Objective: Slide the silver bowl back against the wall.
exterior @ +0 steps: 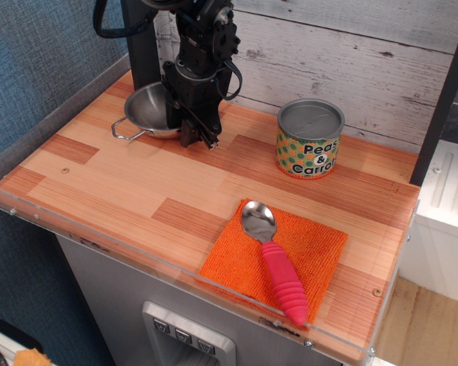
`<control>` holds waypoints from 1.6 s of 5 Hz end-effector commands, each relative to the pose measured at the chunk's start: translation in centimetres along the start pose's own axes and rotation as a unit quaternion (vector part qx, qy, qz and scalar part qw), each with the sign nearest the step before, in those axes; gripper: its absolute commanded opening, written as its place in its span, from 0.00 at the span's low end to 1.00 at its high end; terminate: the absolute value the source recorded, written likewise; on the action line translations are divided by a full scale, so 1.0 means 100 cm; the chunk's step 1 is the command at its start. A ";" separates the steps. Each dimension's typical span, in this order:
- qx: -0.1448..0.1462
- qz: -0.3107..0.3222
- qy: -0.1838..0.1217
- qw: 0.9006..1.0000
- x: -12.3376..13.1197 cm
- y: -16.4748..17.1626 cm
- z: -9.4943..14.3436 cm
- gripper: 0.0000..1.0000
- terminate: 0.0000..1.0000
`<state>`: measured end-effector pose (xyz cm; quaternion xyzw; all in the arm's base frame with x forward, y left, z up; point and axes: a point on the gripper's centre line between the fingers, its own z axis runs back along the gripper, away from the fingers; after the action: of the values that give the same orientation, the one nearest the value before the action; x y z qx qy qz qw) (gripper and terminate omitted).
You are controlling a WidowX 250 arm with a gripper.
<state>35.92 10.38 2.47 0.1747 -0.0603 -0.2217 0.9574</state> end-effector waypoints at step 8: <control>-0.095 0.128 -0.047 0.986 -0.079 -0.049 0.193 1.00 0.00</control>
<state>22.88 3.15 17.97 0.0556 -0.0912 -0.1149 0.9876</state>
